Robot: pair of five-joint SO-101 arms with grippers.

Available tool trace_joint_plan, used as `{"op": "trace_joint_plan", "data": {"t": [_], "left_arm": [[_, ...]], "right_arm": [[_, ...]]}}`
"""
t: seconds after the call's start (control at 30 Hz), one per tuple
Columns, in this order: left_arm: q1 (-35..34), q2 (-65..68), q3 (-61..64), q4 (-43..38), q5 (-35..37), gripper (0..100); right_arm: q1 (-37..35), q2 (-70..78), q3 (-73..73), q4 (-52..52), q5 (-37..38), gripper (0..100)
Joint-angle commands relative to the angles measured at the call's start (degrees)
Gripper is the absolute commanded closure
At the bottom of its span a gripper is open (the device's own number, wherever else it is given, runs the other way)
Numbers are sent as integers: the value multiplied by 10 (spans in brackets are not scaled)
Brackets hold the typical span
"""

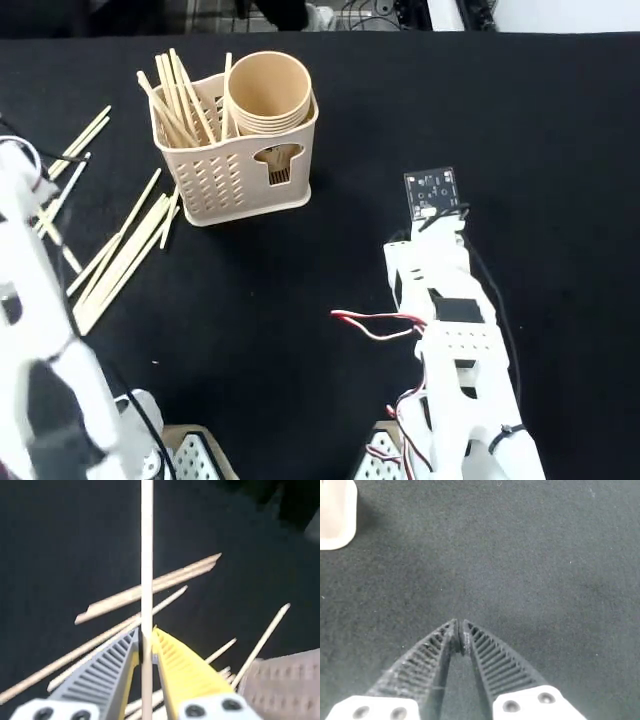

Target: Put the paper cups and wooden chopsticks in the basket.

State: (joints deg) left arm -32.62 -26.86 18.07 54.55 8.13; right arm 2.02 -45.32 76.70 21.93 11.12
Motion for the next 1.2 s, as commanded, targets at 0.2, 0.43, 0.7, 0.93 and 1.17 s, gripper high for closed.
{"op": "trace_joint_plan", "data": {"t": [0.2, 0.43, 0.7, 0.93, 1.17], "left_arm": [[138, -219, 243, -405, -4, 971], [219, -243, 287, -592, 4, 971], [288, -214, 249, -665, 54, 972], [288, -105, 173, -674, 57, 972], [285, 29, 117, -674, 57, 972]], "right_arm": [[-3, -14, -5, -11, 5, 986], [-3, -14, -5, -11, 5, 986], [-4, -14, -7, -11, 5, 985], [-6, -14, -7, -18, 5, 985], [-5, -14, -7, -19, 5, 985]]}}
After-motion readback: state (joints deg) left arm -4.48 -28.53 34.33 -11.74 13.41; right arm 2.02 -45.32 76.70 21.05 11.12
